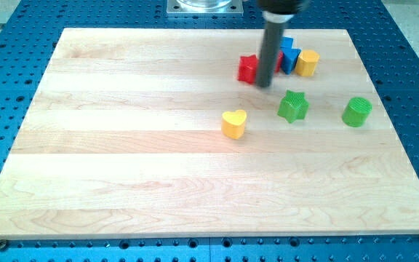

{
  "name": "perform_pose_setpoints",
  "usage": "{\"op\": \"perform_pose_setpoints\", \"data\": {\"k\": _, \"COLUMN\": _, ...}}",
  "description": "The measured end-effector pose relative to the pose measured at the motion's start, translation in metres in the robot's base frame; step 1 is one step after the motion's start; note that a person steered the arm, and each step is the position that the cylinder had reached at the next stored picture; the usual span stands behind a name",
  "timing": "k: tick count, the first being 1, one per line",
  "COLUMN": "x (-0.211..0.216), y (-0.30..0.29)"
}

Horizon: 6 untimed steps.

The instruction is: Push green star into green circle

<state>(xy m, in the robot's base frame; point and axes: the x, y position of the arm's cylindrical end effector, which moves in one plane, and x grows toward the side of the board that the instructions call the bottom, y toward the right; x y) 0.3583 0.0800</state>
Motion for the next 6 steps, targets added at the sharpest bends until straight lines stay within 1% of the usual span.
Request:
{"op": "perform_pose_setpoints", "data": {"k": 1, "x": 0.039, "y": 0.023}}
{"op": "perform_pose_setpoints", "data": {"k": 2, "x": 0.072, "y": 0.062}}
{"op": "perform_pose_setpoints", "data": {"k": 3, "x": 0.077, "y": 0.087}}
{"op": "perform_pose_setpoints", "data": {"k": 4, "x": 0.093, "y": 0.053}}
{"op": "perform_pose_setpoints", "data": {"k": 5, "x": 0.129, "y": 0.073}}
{"op": "perform_pose_setpoints", "data": {"k": 6, "x": 0.113, "y": 0.102}}
